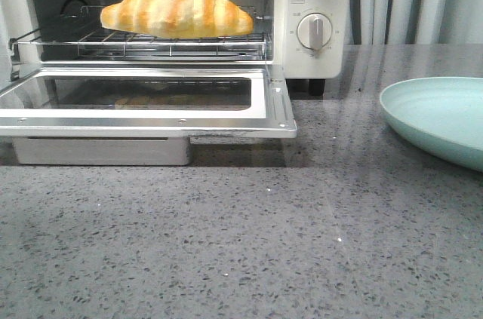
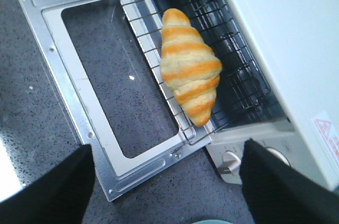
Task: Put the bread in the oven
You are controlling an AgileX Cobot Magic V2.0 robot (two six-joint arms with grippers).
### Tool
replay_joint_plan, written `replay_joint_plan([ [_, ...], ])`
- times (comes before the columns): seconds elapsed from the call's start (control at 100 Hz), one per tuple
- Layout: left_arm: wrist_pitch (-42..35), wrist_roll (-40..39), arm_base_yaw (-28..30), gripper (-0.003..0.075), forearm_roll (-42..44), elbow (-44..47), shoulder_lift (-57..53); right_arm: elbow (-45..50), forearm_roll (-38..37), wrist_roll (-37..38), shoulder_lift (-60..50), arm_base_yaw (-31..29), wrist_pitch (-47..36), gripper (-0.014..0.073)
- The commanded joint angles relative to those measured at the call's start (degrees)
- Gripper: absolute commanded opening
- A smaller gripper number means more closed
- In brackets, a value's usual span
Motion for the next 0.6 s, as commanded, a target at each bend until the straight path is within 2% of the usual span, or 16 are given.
replay_joint_plan([
  [0.0,-4.1,0.2,0.1,-0.0020,-2.0,-1.4,0.1,0.8,-4.3,6.3,-5.4,-0.1,-1.1,0.0512],
  [0.25,-6.2,0.2,0.1,-0.0020,-2.0,-1.4,-0.9,13.2,-13.1,24.0,-17.3,-0.1,-1.6,0.0512],
  [0.44,-9.1,0.2,0.1,-0.0020,-2.0,-1.4,-3.2,28.8,-14.0,37.1,-30.7,-0.1,-11.2,0.0512],
  [0.59,-9.1,0.2,0.1,-0.0020,-2.0,-0.3,-3.7,41.5,-14.3,42.9,-40.6,-0.1,-18.4,0.0512],
])
